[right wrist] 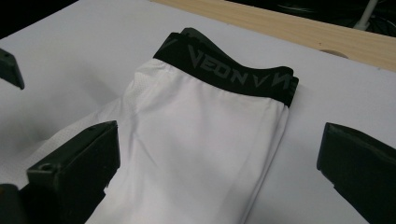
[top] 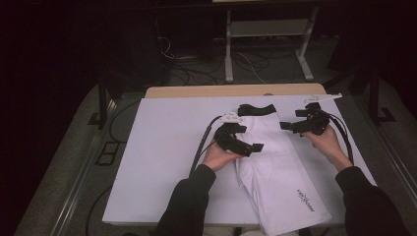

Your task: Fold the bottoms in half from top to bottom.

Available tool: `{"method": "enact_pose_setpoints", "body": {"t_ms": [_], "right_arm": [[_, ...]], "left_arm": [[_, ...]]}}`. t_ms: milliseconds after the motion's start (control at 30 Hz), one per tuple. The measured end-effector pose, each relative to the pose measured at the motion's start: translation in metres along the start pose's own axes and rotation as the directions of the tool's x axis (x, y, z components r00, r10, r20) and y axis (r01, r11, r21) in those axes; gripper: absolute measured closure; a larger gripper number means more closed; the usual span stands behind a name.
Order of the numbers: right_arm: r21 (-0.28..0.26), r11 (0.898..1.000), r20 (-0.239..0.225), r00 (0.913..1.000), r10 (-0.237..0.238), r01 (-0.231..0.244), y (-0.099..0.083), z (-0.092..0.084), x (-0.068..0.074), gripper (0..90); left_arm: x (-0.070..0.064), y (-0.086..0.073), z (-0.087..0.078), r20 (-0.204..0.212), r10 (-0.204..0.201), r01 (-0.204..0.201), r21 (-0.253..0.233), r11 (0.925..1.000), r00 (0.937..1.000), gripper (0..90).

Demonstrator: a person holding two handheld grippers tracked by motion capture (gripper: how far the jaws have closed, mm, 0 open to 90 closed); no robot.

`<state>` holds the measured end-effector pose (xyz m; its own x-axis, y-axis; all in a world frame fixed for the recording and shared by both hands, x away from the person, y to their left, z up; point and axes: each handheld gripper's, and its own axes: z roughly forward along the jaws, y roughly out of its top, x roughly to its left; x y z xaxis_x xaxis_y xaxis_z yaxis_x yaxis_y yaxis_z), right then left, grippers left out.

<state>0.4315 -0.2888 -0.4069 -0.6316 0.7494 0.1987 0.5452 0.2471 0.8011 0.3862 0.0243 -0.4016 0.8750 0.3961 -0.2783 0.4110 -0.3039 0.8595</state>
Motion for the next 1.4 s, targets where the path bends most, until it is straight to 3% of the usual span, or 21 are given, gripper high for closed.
{"method": "enact_pose_setpoints", "body": {"t_ms": [300, 567, 833, 1133, 1400], "right_arm": [[0.020, 1.000, -0.003, 1.0000, 0.009, -0.009, 0.000, 0.005, -0.001, 0.0], [0.032, 0.999, -0.004, 0.9996, 0.029, -0.029, -0.002, 0.010, -0.006, 0.0], [0.048, 0.998, -0.002, 0.9992, 0.040, -0.040, -0.001, 0.014, -0.011, 0.0], [0.084, 0.995, 0.005, 0.9986, 0.053, -0.053, -0.003, 0.021, -0.018, 0.0], [0.105, 0.993, 0.010, 0.9981, 0.061, -0.062, 0.005, 0.026, -0.024, 0.4]], "left_arm": [[0.029, -0.003, -0.001, -0.052, -0.069, 0.069, -0.002, 0.9976, 0.9963, 0.0], [0.049, -0.006, 0.000, -0.086, -0.100, 0.101, 0.009, 0.9948, 0.9913, 0.0], [0.063, -0.001, 0.005, -0.115, -0.117, 0.121, 0.022, 0.9925, 0.9864, 0.0], [0.076, 0.000, 0.015, -0.112, -0.148, 0.153, 0.035, 0.9876, 0.9826, 0.0], [0.086, 0.001, 0.021, -0.129, -0.163, 0.172, 0.062, 0.9831, 0.9781, 0.0]]}}
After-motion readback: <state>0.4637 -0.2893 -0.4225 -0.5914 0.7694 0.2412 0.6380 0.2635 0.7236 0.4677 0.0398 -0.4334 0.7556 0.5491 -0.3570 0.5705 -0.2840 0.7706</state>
